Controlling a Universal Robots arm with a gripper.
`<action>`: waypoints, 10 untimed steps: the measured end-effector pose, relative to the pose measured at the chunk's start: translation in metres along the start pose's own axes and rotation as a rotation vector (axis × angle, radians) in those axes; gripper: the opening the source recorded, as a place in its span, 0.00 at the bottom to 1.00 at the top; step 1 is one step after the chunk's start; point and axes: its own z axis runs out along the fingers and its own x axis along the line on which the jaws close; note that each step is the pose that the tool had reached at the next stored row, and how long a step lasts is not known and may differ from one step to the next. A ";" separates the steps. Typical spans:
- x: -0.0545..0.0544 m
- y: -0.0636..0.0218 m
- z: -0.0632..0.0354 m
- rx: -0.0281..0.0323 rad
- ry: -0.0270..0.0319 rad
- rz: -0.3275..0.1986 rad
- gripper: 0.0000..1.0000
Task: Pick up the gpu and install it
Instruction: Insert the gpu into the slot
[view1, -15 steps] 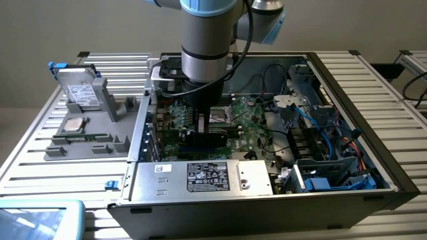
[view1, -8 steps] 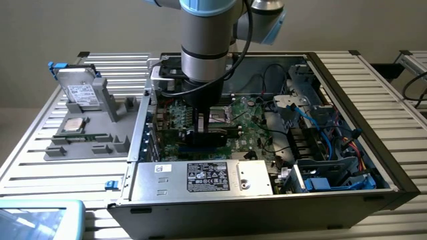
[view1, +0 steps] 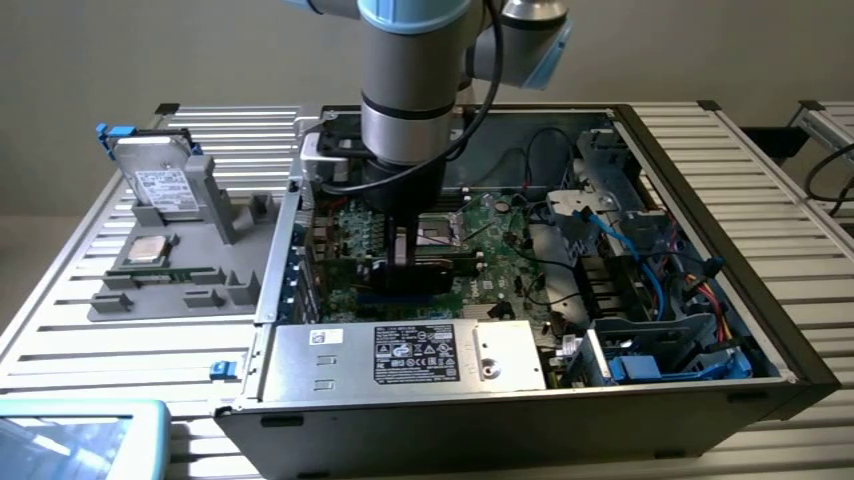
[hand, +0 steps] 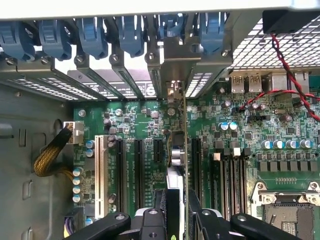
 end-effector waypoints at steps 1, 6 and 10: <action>0.000 0.0003 0.0004 0.0000 0.0000 0.000 0.28; 0.000 0.0009 0.0013 -0.0002 0.0002 0.000 0.28; 0.000 0.0009 0.0015 -0.0002 0.0000 0.000 0.28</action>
